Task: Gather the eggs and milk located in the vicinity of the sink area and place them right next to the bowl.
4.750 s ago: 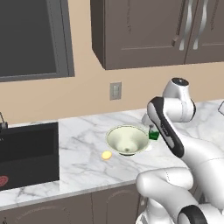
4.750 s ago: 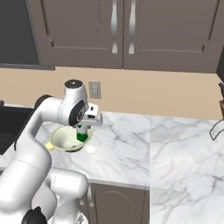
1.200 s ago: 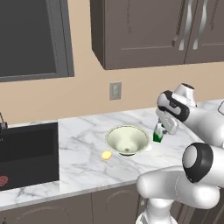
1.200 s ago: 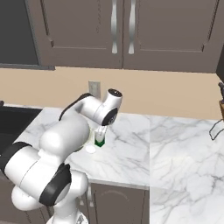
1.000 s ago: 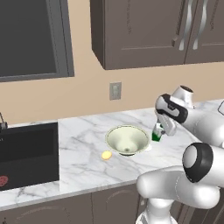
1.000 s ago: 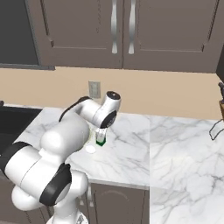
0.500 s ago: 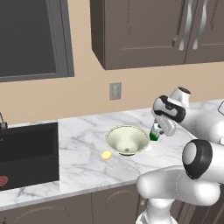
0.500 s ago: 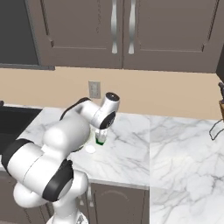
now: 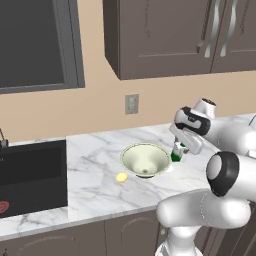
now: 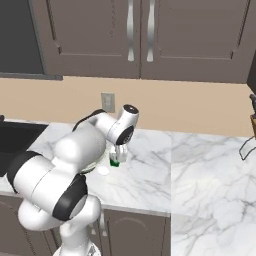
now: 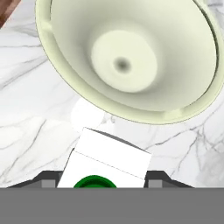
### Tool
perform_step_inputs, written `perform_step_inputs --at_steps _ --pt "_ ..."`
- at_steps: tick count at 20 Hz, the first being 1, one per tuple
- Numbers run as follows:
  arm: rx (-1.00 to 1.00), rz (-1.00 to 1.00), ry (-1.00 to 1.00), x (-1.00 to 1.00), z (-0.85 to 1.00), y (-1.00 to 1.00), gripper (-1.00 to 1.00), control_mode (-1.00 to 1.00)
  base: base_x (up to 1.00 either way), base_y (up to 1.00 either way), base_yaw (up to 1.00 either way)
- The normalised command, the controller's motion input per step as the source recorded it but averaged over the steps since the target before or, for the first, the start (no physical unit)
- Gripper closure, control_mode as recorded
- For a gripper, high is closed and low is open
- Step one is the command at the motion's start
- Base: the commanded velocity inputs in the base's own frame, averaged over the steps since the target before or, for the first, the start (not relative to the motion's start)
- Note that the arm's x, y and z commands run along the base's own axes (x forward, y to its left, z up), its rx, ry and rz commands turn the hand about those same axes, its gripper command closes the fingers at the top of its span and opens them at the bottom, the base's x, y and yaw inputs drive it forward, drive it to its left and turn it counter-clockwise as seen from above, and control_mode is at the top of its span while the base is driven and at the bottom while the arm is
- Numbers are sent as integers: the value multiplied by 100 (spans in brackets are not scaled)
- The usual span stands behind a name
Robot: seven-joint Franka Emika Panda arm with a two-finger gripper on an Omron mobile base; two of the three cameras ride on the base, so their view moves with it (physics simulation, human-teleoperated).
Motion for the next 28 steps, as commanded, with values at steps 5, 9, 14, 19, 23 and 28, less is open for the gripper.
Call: perform_step_inputs --at_steps 5,9,14,19,23,28 --pt "-6 11 0 3 -10 0 100 -100 0 0 0" --pt "-6 2 0 16 -10 1 100 -100 0 0 0" --pt "-3 0 0 11 -16 5 100 -100 0 0 0" --pt "0 0 0 4 -9 13 100 -100 0 0 0" --pt "0 1 0 19 -3 8 100 -100 0 0 0" --pt "0 0 0 24 -17 0 100 -100 0 0 0"
